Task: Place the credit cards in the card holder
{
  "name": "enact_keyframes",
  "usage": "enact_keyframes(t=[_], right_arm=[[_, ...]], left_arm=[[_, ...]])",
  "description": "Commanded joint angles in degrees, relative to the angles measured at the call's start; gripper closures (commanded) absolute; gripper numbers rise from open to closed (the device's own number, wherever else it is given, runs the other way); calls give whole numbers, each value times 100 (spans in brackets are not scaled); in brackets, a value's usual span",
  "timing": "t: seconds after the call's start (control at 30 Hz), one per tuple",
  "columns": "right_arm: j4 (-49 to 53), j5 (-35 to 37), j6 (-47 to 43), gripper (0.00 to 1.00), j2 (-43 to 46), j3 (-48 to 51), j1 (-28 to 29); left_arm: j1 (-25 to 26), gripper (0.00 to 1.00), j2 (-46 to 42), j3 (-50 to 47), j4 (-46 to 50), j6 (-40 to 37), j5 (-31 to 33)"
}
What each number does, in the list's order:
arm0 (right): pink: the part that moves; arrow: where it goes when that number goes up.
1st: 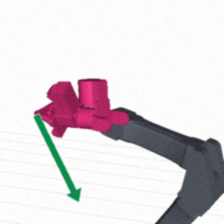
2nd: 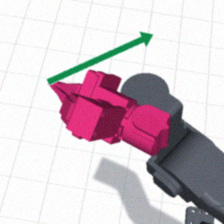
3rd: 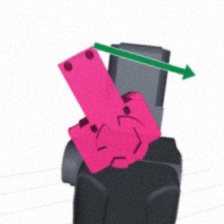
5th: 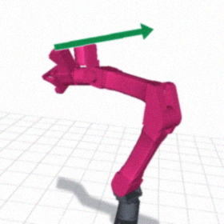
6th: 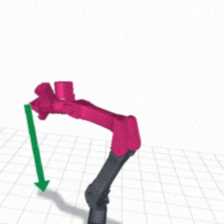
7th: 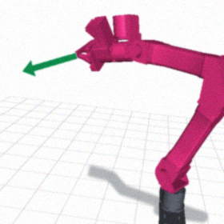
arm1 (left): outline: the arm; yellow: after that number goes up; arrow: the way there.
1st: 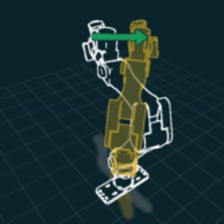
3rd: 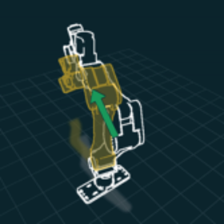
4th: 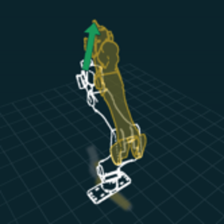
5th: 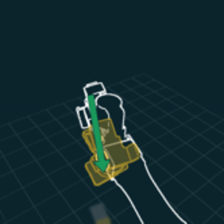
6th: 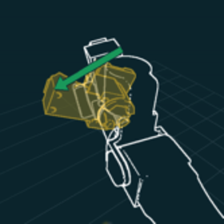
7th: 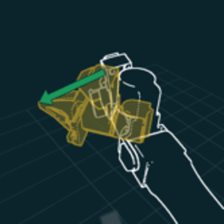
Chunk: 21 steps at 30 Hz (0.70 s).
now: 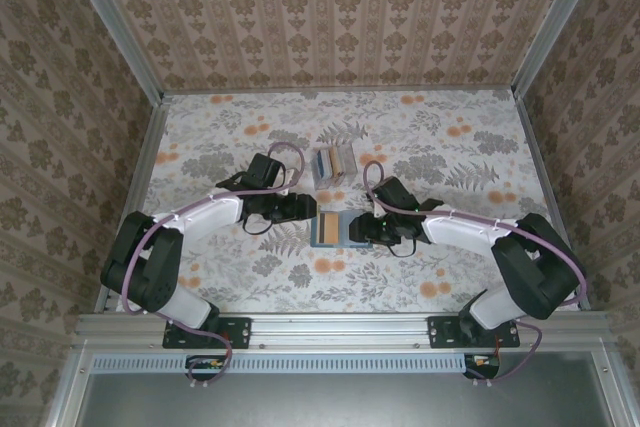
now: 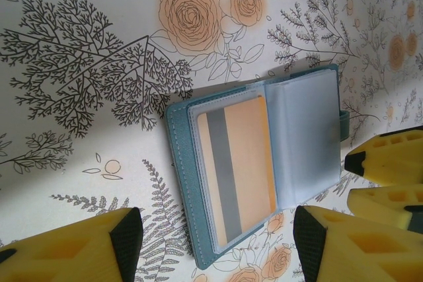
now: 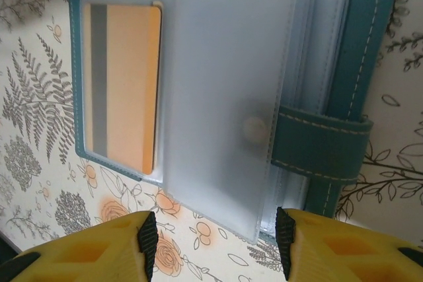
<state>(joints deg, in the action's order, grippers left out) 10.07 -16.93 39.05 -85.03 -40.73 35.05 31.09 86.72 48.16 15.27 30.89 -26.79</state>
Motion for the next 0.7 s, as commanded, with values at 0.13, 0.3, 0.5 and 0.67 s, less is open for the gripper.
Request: enact_keyframes(t=[0.13,0.3,0.5,0.67], right_arm=[[-357,-79,67,46,-169,38,64],[-630,-280,120,47,-368,-42,85],[-690,-381,59,48,-340,-195,134],[-1080,-638,33,48,-605,-312,160]], left_arm=[[-12,35,-92,18,-4,40,-32],[-7,35,-141,-41,3,46,-9],[-28,34,-193,-111,-36,87,-108],[-330,34,-233,-404,-439,368,-596]])
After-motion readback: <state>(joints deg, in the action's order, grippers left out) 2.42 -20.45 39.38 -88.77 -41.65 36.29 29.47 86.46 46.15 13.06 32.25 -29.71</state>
